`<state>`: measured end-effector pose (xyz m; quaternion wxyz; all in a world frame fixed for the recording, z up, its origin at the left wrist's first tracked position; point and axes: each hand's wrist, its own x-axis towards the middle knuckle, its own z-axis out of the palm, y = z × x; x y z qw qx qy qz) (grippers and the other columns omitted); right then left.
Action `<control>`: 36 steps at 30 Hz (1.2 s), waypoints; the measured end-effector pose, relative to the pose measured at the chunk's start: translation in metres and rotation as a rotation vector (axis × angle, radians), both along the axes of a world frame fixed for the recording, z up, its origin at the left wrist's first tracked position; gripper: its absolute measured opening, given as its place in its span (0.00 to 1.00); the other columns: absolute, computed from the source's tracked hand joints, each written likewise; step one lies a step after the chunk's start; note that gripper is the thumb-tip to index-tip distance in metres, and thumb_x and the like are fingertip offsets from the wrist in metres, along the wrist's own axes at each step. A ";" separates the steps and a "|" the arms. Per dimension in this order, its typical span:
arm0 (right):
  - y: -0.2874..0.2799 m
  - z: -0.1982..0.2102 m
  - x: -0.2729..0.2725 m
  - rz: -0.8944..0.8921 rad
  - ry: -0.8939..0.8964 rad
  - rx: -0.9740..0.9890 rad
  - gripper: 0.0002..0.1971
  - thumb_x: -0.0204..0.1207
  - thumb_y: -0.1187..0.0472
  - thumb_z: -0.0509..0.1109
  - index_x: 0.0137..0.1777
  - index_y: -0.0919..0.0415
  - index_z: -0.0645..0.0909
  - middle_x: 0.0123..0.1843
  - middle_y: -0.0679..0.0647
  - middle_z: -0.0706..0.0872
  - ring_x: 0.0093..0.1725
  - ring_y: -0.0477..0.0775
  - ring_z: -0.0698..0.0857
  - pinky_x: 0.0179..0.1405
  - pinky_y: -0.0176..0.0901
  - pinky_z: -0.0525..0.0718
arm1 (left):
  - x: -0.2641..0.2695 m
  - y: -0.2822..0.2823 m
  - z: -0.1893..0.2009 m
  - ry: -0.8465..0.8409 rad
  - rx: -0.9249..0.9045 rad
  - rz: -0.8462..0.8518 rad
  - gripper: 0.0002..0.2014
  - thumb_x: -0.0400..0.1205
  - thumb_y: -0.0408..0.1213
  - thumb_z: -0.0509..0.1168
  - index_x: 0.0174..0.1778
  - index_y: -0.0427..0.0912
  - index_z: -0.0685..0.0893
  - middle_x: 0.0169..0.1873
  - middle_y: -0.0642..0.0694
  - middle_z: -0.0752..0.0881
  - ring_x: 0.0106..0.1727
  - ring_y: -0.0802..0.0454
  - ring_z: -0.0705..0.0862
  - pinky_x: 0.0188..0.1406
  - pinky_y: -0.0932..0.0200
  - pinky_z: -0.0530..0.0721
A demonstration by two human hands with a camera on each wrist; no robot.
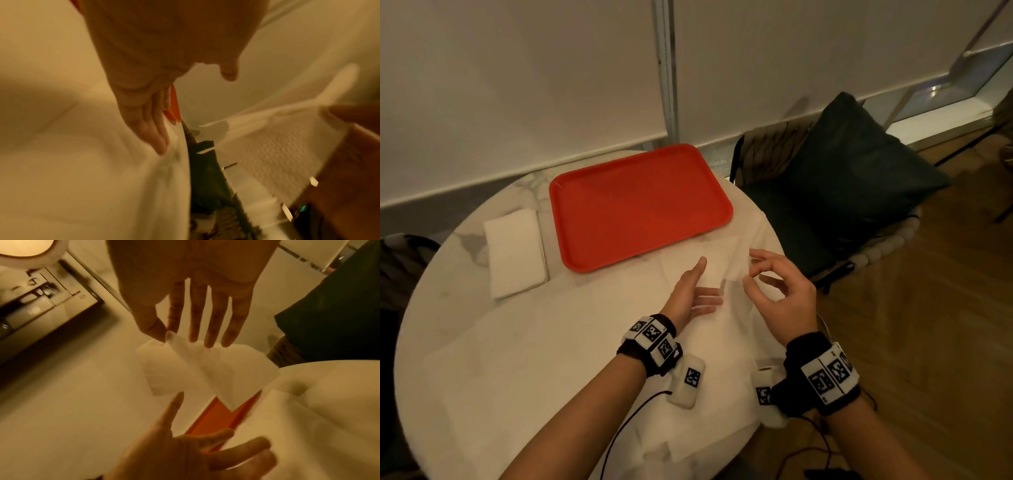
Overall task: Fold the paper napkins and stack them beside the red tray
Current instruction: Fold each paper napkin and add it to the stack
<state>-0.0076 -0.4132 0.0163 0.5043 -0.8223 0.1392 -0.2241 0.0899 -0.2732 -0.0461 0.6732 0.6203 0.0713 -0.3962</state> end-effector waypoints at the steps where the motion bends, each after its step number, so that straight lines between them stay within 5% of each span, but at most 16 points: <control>1: 0.003 0.004 -0.003 0.047 -0.006 -0.003 0.05 0.71 0.63 0.75 0.41 0.53 0.83 0.60 0.40 0.85 0.63 0.41 0.82 0.56 0.38 0.83 | -0.003 0.001 0.004 0.090 -0.103 0.004 0.32 0.79 0.66 0.59 0.70 0.47 0.70 0.55 0.34 0.89 0.51 0.40 0.90 0.57 0.47 0.86; 5: 0.014 0.004 -0.015 0.217 0.022 -0.022 0.05 0.69 0.65 0.77 0.40 0.56 0.83 0.60 0.43 0.86 0.63 0.43 0.82 0.58 0.44 0.85 | -0.004 0.013 0.020 0.148 -0.300 0.042 0.33 0.74 0.57 0.71 0.70 0.38 0.77 0.57 0.35 0.87 0.52 0.42 0.87 0.55 0.45 0.85; 8: 0.024 -0.005 -0.020 0.308 0.084 0.025 0.07 0.68 0.53 0.76 0.40 0.54 0.84 0.60 0.42 0.86 0.63 0.42 0.82 0.62 0.45 0.83 | -0.006 0.034 0.036 0.074 -0.304 0.099 0.25 0.77 0.42 0.71 0.66 0.31 0.80 0.52 0.34 0.86 0.49 0.40 0.88 0.45 0.49 0.86; 12: 0.033 -0.023 -0.008 0.189 0.192 0.157 0.17 0.70 0.40 0.70 0.55 0.45 0.78 0.61 0.37 0.82 0.62 0.41 0.81 0.61 0.49 0.82 | -0.011 0.079 0.054 0.037 -0.285 0.126 0.22 0.75 0.35 0.73 0.64 0.31 0.81 0.54 0.32 0.87 0.54 0.36 0.87 0.52 0.43 0.87; 14: 0.041 -0.028 0.003 0.166 0.255 0.254 0.23 0.69 0.41 0.70 0.62 0.44 0.72 0.63 0.42 0.81 0.61 0.46 0.81 0.59 0.49 0.83 | -0.014 0.103 0.065 -0.013 -0.242 0.109 0.23 0.73 0.36 0.72 0.64 0.33 0.82 0.56 0.33 0.87 0.55 0.35 0.87 0.58 0.39 0.84; 17: 0.064 -0.026 0.020 0.294 0.347 0.437 0.31 0.67 0.37 0.71 0.68 0.35 0.62 0.63 0.53 0.82 0.57 0.55 0.86 0.56 0.53 0.86 | -0.016 0.136 0.080 -0.083 -0.225 0.140 0.23 0.72 0.33 0.72 0.64 0.35 0.82 0.54 0.37 0.89 0.53 0.39 0.88 0.54 0.44 0.86; 19: 0.081 -0.021 0.030 0.350 0.382 0.526 0.33 0.69 0.40 0.74 0.69 0.32 0.59 0.60 0.57 0.84 0.54 0.57 0.88 0.54 0.57 0.87 | -0.015 0.157 0.084 -0.138 -0.154 0.192 0.22 0.73 0.31 0.74 0.64 0.35 0.83 0.55 0.37 0.89 0.54 0.39 0.89 0.54 0.44 0.87; 25: 0.125 0.003 0.063 0.397 0.236 0.528 0.39 0.68 0.75 0.77 0.70 0.46 0.62 0.50 0.62 0.88 0.45 0.63 0.90 0.46 0.58 0.90 | -0.014 0.221 0.080 -0.278 0.145 0.337 0.17 0.73 0.31 0.75 0.59 0.37 0.86 0.51 0.42 0.91 0.53 0.43 0.90 0.57 0.45 0.86; 27: 0.144 0.008 0.074 0.449 0.188 0.453 0.39 0.67 0.76 0.77 0.69 0.46 0.63 0.44 0.62 0.88 0.39 0.66 0.88 0.43 0.59 0.88 | -0.017 0.235 0.078 -0.321 0.184 0.356 0.14 0.75 0.28 0.73 0.57 0.36 0.87 0.50 0.43 0.91 0.52 0.44 0.90 0.55 0.49 0.87; 32: 0.202 0.018 0.088 0.569 0.136 0.381 0.37 0.67 0.72 0.77 0.68 0.44 0.65 0.40 0.57 0.85 0.32 0.52 0.82 0.36 0.45 0.83 | -0.024 0.245 0.077 -0.377 0.217 0.355 0.09 0.80 0.28 0.66 0.54 0.37 0.88 0.48 0.43 0.91 0.50 0.44 0.90 0.48 0.54 0.88; 36: 0.243 0.015 0.085 0.752 0.199 0.387 0.36 0.69 0.64 0.80 0.71 0.45 0.63 0.46 0.58 0.88 0.39 0.58 0.88 0.41 0.47 0.87 | -0.021 0.253 0.076 -0.233 -0.059 0.389 0.18 0.86 0.42 0.61 0.61 0.30 0.84 0.53 0.29 0.88 0.55 0.35 0.87 0.56 0.45 0.84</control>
